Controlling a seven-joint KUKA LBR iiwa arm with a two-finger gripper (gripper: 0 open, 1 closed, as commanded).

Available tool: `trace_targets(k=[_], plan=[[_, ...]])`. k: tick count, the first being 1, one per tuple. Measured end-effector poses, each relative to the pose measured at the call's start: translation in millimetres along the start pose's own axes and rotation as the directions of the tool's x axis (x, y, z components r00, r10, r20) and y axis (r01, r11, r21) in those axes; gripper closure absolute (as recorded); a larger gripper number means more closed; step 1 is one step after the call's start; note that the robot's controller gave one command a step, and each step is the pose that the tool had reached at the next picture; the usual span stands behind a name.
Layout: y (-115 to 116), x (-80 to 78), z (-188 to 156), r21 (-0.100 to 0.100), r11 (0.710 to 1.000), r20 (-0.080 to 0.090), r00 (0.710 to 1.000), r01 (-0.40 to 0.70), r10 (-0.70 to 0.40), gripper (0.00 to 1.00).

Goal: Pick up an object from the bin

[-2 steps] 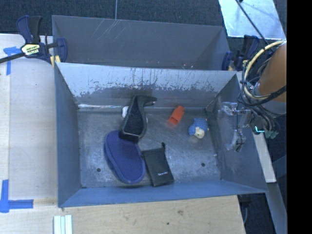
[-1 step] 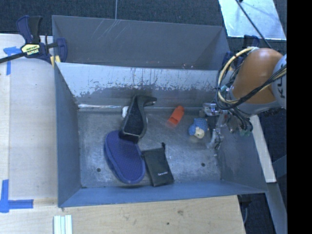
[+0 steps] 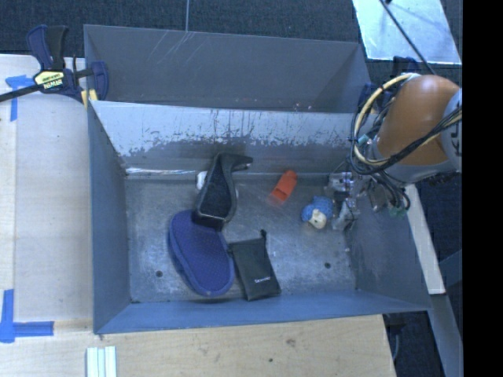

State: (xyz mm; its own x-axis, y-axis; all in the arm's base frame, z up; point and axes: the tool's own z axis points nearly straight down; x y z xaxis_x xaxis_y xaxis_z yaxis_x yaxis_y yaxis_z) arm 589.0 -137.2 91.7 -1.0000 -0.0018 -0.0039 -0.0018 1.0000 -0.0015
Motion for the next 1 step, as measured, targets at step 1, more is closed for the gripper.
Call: trace_targets(k=[1], plan=[[2.5,6.5,-109.2,0.002,1.000,0.008,1.000,0.002,-0.002,1.00]])
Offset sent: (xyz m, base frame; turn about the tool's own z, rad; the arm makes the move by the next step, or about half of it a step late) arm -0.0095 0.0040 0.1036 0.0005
